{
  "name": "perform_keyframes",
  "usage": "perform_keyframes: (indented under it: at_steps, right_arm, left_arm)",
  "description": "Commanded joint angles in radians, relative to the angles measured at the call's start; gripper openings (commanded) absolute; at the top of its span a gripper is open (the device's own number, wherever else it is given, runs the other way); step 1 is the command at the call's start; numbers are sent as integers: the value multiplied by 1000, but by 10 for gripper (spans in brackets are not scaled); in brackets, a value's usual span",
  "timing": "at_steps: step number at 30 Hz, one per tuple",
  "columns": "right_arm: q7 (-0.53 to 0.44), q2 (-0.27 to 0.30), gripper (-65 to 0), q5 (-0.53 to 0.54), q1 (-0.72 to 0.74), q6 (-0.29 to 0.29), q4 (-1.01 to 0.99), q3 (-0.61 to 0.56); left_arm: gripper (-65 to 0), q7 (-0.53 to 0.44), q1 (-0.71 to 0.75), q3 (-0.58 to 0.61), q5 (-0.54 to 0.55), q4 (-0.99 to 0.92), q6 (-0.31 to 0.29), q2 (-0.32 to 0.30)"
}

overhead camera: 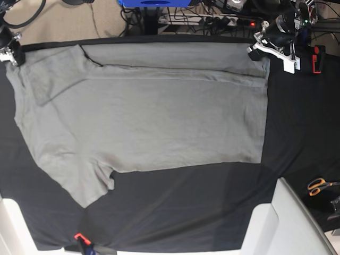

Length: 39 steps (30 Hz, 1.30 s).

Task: Fold the T-shirt properly
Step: 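Lower the shirt flat and open both grippers, then move the right gripper to the sleeve and grasp it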

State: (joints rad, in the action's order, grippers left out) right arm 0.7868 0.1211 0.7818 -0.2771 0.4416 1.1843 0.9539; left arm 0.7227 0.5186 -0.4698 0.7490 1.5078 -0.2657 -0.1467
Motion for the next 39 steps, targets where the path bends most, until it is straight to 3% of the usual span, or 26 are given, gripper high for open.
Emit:
perform_keyframes:
  at_steps: [1,3,8,12,14,18,24,29,36,39]
  right_arm:
    - [-17,22,-641,12,-1,3,13,10]
    - [-17,22,-591,12,-1,1,13,10]
    - [-17,22,-378,12,-4,0,21,12]
    - [-19,22,-233,12,-6,0,47,12]
    - [-19,13,-210,12,-7,0,75,12]
    - [-19,-10,-210,9,-9,-3,151,14]
    - [-51,-21,-203,5,-4,-60,262,24]
    - [-76,107,-201,5,97,-59,227,-114]
    - [-320,340,-201,3,375,-57,-168,-551]
    - [-467,386,-201,3,510,-57,-409,-757]
  left_arm:
    - [-650,-13,10,-7,4,12,-2,-11]
    - [-650,-13,19,-20,4,12,-2,-11]
    - [-650,-8,35,-134,4,14,-2,2]
    - [-327,-8,39,-185,4,20,-2,-3]
    - [-179,-8,38,-172,4,29,-4,-6]
    - [0,-8,42,-108,4,89,-4,-1]
    - [0,-8,42,-186,4,150,-4,2]
    - [0,-8,-13,-298,-1,202,-2,-40]
    - [0,-7,-137,-304,-208,207,-2,-127]
    - [0,-7,-168,-303,-279,207,-4,-130]
